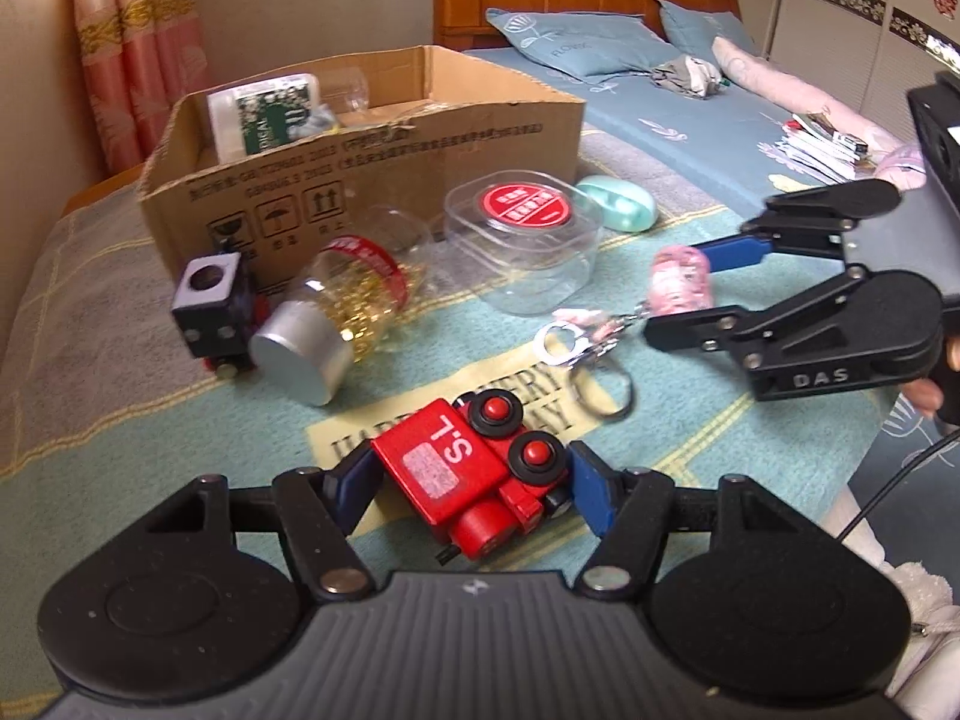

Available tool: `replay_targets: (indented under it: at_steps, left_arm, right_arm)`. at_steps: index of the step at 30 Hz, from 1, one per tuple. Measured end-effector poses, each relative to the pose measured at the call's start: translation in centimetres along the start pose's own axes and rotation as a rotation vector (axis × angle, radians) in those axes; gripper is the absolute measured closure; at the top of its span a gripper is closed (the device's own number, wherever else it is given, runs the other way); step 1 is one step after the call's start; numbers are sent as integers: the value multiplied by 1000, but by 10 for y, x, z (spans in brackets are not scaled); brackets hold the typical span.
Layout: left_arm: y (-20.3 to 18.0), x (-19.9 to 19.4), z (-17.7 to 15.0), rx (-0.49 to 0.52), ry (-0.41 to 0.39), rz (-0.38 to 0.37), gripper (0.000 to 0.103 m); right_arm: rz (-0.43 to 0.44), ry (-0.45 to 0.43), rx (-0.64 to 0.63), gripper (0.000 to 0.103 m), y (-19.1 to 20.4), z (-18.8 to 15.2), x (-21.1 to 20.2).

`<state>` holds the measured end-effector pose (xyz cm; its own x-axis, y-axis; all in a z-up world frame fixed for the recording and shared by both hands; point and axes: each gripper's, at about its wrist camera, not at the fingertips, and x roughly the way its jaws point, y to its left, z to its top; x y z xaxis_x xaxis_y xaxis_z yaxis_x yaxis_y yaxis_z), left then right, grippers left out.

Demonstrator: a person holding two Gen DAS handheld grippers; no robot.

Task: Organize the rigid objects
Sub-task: 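Grasp the pink keychain with the right gripper while the left holds the red robot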

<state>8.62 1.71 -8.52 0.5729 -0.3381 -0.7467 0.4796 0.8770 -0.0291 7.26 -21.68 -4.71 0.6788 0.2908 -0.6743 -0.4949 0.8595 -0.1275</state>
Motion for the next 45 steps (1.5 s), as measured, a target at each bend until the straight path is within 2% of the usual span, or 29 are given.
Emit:
replay_targets:
  at_steps: [8,10,12,19,21,24,27,34,39,43,45]
  left_arm:
    - [12,-8,-9,-52,18,70,37]
    - [10,-11,-11,-41,23,53,35]
    - [6,-14,-14,-25,24,27,28]
    - [-3,-17,-11,-8,17,-116,26]
    - [-6,-18,-10,18,5,-111,25]
    - [-3,-17,-10,53,-3,-63,25]
    - [5,-14,-10,67,-4,-55,25]
    - [4,-10,5,149,-40,-116,25]
    - [-2,3,7,188,14,-125,24]
    - [-5,-3,-2,190,31,-167,24]
    - [-8,-5,-6,192,34,-152,24]
  right_arm:
    - [-79,19,58,43,-2,-8,-6]
    - [-82,19,74,43,-2,-9,-6]
    - [-83,18,75,42,-1,-9,-6]
    - [-66,21,80,33,3,-10,-8]
    - [-65,20,78,28,4,-11,-8]
    - [-55,19,91,26,3,-13,-9]
    - [-46,18,107,25,0,-14,-8]
    - [-30,15,126,22,0,-15,-6]
    - [-21,13,132,22,0,-16,-7]
    - [-14,13,133,21,-1,-18,-8]
    - [-13,12,134,20,-2,-18,-8]
